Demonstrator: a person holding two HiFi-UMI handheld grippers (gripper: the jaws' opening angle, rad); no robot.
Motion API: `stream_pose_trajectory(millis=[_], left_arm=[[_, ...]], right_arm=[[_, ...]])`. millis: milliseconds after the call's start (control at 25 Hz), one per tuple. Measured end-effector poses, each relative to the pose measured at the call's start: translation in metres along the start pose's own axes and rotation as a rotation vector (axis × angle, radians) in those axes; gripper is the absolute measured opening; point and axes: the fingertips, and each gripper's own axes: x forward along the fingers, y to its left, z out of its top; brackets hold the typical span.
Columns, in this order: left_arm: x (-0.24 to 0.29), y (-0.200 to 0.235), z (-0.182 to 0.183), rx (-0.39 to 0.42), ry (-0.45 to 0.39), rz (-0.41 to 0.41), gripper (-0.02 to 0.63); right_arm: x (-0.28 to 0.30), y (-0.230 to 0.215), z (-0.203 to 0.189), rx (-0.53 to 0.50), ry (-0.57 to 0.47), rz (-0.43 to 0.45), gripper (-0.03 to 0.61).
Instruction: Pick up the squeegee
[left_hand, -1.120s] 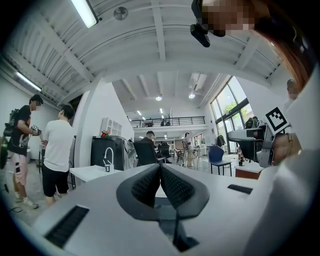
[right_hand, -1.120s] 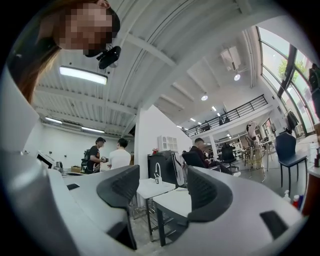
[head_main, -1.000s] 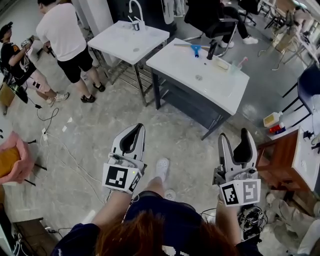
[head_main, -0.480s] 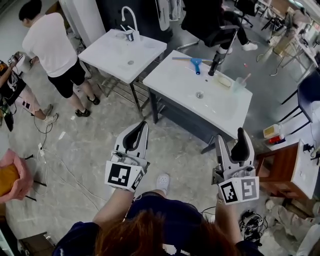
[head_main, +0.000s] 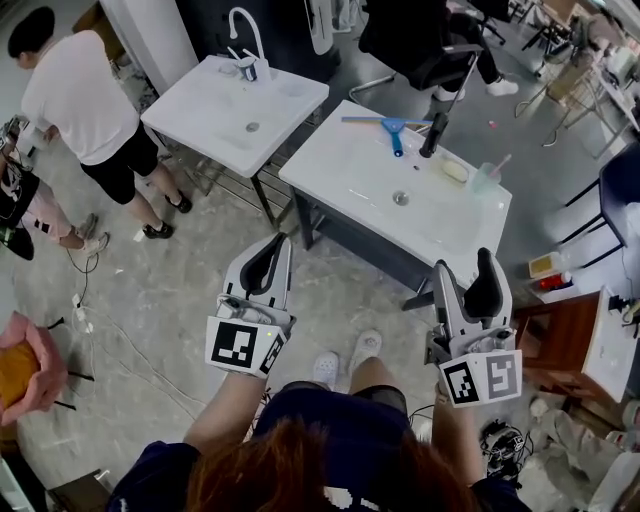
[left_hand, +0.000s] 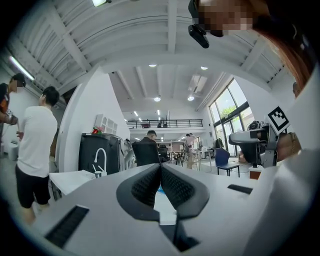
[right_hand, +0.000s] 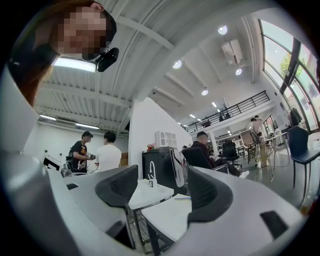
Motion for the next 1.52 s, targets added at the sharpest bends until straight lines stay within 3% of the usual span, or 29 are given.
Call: stream_pose_trajectory(millis=[160, 440, 720, 920, 1240, 1520], left_arm=[[0.033, 0.014, -0.014, 0.000, 0.013, 0.030, 0.020], [0.121, 0.031, -0.006, 0.017, -0.010, 0.125, 0.020], [0.208, 0.035, 0.001, 0.032, -0.038, 0.230, 0.020], [0.248, 0.029, -0.009, 0.028, -0.016, 0.274, 0.020], [0.290, 0.043, -0.022, 0.015, 0.022, 0.259, 0.020], [0.356, 0.070, -0.024, 0.005, 0.013, 0.158, 0.020]], right_arm=[[0.038, -0.023, -0.010, 0.004, 0.002, 0.019, 0.322], [0.127, -0.086, 0.001, -0.009, -0.021, 0.112, 0.321], [0.209, -0.160, 0.018, -0.019, -0.040, 0.198, 0.321], [0.244, -0.200, 0.007, -0.002, -0.017, 0.229, 0.321], [0.283, -0.208, -0.019, 0.013, 0.040, 0.235, 0.318], [0.332, -0.210, -0.034, 0.031, 0.059, 0.177, 0.307]])
